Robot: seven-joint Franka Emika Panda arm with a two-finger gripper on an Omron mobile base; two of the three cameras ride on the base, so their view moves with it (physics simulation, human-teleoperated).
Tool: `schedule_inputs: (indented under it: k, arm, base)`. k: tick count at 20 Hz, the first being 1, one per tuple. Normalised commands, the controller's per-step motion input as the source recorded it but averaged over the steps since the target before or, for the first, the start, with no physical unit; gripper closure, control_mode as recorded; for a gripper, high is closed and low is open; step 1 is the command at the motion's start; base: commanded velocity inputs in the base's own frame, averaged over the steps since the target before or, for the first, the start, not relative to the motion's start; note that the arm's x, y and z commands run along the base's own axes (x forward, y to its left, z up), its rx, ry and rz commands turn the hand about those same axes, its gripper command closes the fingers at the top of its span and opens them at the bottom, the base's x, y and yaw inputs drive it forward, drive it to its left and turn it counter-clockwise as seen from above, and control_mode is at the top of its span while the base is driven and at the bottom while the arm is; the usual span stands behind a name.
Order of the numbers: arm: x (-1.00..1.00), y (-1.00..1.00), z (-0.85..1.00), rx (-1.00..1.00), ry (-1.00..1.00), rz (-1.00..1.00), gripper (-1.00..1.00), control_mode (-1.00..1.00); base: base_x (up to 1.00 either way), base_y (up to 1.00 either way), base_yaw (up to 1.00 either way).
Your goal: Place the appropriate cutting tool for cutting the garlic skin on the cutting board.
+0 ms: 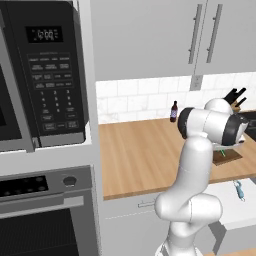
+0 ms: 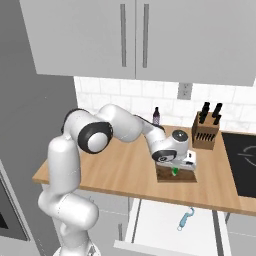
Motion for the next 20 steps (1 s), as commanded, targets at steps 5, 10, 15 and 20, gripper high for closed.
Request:
schedule_inputs:
  k: [5, 10, 15, 20]
  arm:
    - [0.00, 0.00, 0.00, 0.00, 0.03, 0.00, -1.00, -1.00]
    - [0.00, -0.02, 0.33, 0.00, 0.01, 0.00, -1.00, -1.00]
    - [-0.06, 0.00, 0.56, -0.05, 0.01, 0.00, -1.00, -1.00]
    - [-0.03, 0.00, 0.33, -0.04, 0.08, 0.00, -1.00, -1.00]
  base:
    - [0.00, 0.00, 0.00]
    - [0.00, 0.00, 0.00]
    - [0.00, 0.00, 0.00]
    - [0.00, 0.00, 0.00]
